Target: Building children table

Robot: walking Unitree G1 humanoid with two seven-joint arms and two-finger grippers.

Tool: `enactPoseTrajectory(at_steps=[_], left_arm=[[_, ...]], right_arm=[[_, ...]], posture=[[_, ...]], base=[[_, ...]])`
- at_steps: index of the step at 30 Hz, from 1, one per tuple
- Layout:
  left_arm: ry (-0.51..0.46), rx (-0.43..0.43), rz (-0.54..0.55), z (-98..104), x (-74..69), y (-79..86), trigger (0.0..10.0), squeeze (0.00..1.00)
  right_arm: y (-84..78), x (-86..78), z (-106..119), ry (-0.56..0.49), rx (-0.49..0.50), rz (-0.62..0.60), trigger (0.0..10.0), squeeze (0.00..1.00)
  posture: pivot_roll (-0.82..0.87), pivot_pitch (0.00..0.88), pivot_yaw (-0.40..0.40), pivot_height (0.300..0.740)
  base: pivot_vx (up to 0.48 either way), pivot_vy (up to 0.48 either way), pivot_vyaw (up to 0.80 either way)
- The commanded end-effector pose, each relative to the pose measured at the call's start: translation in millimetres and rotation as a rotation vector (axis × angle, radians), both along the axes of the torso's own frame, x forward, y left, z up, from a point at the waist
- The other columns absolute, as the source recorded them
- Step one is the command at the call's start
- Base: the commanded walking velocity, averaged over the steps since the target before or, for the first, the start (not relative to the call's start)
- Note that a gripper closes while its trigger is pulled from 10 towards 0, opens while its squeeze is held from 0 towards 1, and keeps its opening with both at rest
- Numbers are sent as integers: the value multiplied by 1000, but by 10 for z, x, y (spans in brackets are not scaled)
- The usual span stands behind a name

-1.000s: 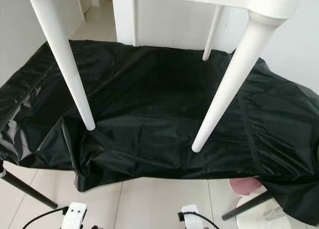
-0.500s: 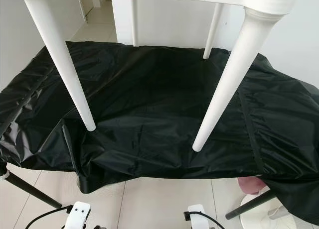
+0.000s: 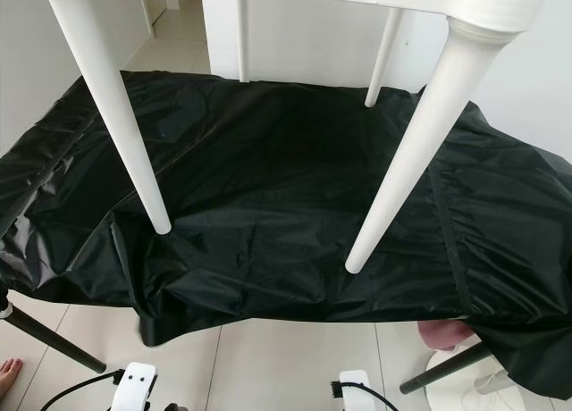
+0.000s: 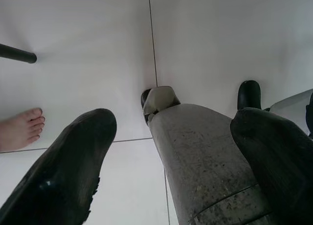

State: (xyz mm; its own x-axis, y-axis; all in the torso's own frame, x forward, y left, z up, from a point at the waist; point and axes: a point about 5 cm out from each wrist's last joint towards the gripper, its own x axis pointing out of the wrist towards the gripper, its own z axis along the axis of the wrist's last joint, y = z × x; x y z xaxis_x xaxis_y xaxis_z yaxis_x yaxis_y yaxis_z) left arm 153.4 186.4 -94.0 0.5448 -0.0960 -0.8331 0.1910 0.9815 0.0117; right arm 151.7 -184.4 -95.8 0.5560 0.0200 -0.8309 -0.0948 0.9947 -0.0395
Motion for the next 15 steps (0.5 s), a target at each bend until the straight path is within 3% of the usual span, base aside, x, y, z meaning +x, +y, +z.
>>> enactPoseTrajectory(at_steps=[1,4,9,15], left_arm=[[92,10,-23,-85,-201,-5,10000,0],[107,-4,-49,-95,-216,-45,10000,0],[95,-8,-33,-85,-176,-64,10000,0],[76,13,-42,-48,-79,-29,10000,0]], right_arm=[[29,-65,-32,32,-4,17,10000,0],[38,-19,-13,13,-28,74,10000,0],[-34,-115,-40,32,-9,-9,10000,0],[-43,-101,-36,35,-10,-10,10000,0]], posture=[[57,37,4,740],[49,45,3,740],[23,50,23,740],[14,48,42,740]], base=[[0,0,0],[0,0,0],[0,0,0],[0,0,0]])
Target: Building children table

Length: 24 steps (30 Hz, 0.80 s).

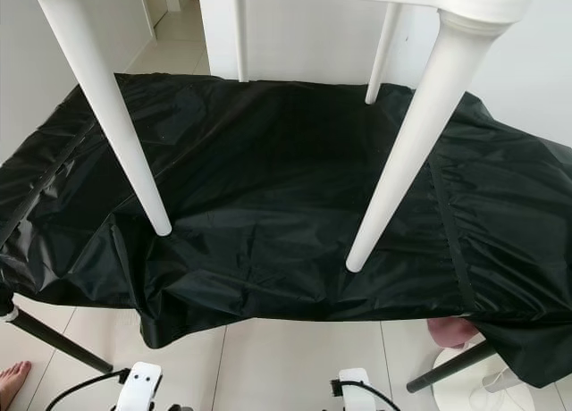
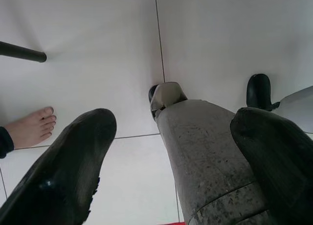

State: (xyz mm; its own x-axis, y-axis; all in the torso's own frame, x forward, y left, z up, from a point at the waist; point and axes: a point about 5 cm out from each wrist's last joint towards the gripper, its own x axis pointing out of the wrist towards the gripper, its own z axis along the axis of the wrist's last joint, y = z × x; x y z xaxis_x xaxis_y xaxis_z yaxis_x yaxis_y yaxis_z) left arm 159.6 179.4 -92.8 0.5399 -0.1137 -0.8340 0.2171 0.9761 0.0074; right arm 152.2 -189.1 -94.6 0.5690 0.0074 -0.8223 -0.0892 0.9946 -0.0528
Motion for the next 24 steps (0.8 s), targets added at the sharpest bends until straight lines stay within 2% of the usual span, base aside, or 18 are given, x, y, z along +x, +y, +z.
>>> enactPoseTrajectory(at_steps=[1,4,11,13,20,23,24], left_arm=[[73,18,-16,-60,-142,41,10000,0],[63,47,-92,-31,-65,49,10000,0],[71,63,-44,-34,-75,94,10000,0],[68,75,-54,-31,-59,80,10000,0],[67,86,-62,-33,-60,74,10000,0],[85,57,-36,-61,-112,14,10000,0],[85,57,-36,-61,-112,14,10000,0]], right_arm=[[3,-105,-48,51,2,-5,10000,0],[-9,-79,-38,46,-12,-12,10000,0],[-16,1,-8,21,-22,-28,10000,0],[-36,115,43,-18,-31,-41,10000,0],[-61,87,33,-9,-15,-67,10000,0],[25,2,-13,27,-34,32,10000,0],[25,2,-13,27,-34,32,10000,0]], posture=[[14,48,42,740],[10,37,50,740],[2,19,61,740],[-13,9,73,740],[-5,0,67,740],[7,0,43,740],[7,0,43,740]], base=[[0,0,0],[0,0,0],[0,0,0],[0,0,0],[0,0,0],[0,0,0],[0,0,0]])
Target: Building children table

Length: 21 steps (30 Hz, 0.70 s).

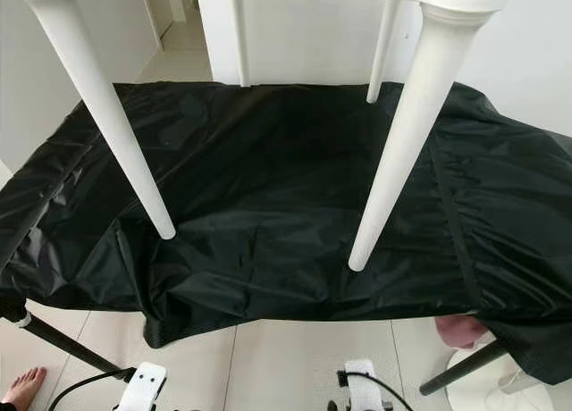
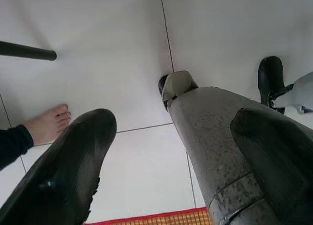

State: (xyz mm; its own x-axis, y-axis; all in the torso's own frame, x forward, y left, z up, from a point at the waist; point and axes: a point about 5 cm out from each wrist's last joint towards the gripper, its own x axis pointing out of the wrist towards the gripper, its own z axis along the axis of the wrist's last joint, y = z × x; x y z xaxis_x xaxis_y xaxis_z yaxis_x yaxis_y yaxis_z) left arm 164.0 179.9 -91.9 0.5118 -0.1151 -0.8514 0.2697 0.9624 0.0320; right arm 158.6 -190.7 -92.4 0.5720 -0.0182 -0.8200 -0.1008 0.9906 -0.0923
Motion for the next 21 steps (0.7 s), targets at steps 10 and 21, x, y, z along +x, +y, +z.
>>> enactPoseTrajectory(at_steps=[10,21], left_arm=[[64,12,19,-82,-167,-65,10000,0],[60,-26,12,-69,-127,-113,10000,0]], right_arm=[[73,-102,-52,49,6,71,10000,0],[15,-94,-43,46,5,30,10000,0]], posture=[[-1,0,29,740],[2,0,19,740]], base=[[0,0,0],[0,0,0]])
